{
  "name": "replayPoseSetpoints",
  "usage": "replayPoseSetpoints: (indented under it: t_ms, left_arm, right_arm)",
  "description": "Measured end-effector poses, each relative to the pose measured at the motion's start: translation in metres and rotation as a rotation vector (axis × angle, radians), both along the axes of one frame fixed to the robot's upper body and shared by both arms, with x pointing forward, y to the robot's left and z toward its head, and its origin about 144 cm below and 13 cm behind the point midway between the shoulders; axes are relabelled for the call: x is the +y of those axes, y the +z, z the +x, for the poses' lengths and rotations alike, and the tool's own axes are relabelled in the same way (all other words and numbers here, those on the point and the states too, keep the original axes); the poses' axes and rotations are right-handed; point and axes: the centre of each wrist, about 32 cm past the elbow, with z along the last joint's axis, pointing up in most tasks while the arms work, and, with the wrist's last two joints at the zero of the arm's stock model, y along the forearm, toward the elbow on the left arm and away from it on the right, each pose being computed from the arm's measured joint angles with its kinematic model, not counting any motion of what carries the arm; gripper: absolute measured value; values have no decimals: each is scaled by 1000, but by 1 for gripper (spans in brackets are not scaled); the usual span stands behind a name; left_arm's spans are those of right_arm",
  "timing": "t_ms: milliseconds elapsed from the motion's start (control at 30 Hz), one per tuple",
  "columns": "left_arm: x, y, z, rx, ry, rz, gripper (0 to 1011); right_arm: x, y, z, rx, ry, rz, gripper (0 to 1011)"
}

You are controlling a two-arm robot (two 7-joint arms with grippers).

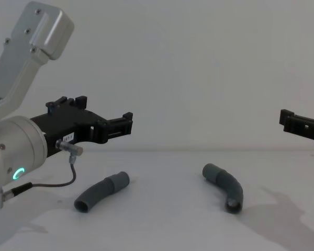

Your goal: Use both hands to pick up one end of the pipe from the table, align the ends, and insert them.

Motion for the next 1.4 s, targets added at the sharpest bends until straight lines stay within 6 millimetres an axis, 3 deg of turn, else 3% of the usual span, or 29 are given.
replayPoseSetpoints:
  t_ms: [1400]
  left_arm:
    - [8,6,3,46,-41,24,1001]
  right_arm:
    - [0,0,0,0,0,0,1001]
